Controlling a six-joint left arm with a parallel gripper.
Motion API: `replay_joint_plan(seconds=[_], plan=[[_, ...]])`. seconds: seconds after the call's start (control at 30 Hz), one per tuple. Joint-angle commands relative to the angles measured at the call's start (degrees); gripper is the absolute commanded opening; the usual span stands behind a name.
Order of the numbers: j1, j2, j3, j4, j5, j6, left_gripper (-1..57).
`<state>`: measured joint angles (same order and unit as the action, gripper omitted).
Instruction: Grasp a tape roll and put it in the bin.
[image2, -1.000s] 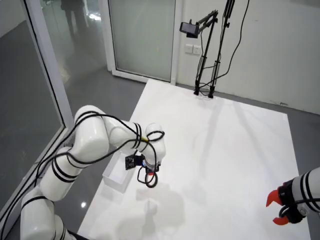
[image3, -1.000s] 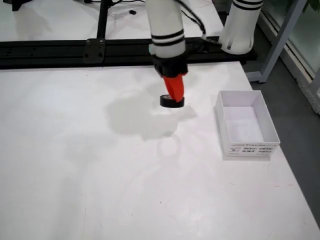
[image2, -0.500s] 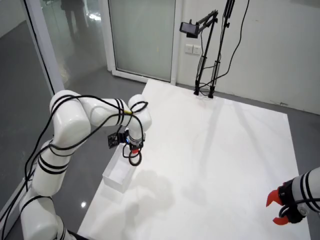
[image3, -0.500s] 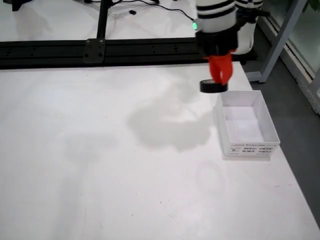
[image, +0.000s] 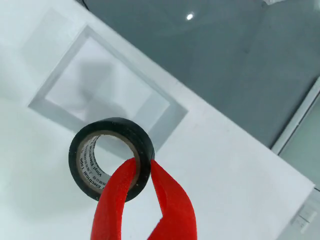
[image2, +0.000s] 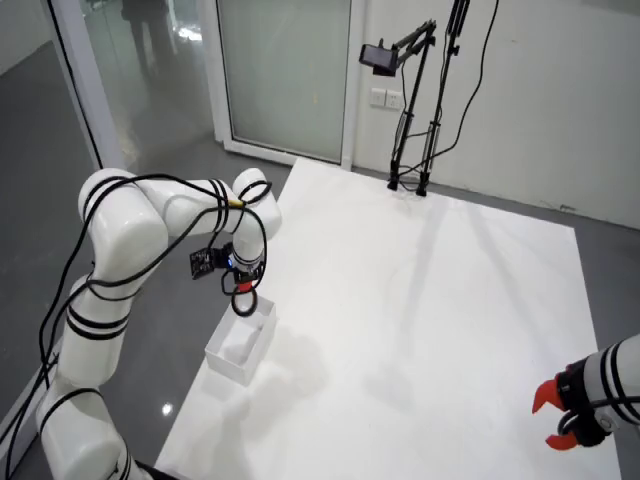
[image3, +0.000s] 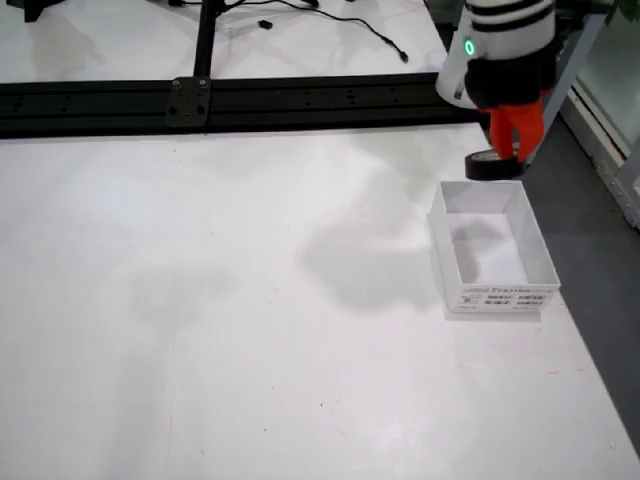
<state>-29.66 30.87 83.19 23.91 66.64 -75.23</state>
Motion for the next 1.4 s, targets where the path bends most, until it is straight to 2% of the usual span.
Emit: replay_joint_plan(seconds=[0.03,0.33,0.57,0.77,0.9,0.97,1.17,1.27,1.4], plan=[[2.6,8.0,1.9,0.0,-5.8,2.7,-0.8],[3.1,12.4,2.0,-0.1,-8.9,0.8,-0.8],[2.5,13.3,2.0,0.8,-10.3,0.1,-0.1],[2.2,13.3,2.0,1.0,-10.5,0.1,19.6],[2.5,13.3,2.0,0.9,-10.2,0.1,22.3],[2.6,13.3,2.0,0.7,-9.8,0.1,21.3],[0.4,13.0,2.0,-0.3,-7.2,0.2,-0.5],[-2.8,10.4,2.0,0.1,-3.9,0.3,-0.5],[-8.0,2.8,2.0,1.2,1.5,0.2,-0.5]])
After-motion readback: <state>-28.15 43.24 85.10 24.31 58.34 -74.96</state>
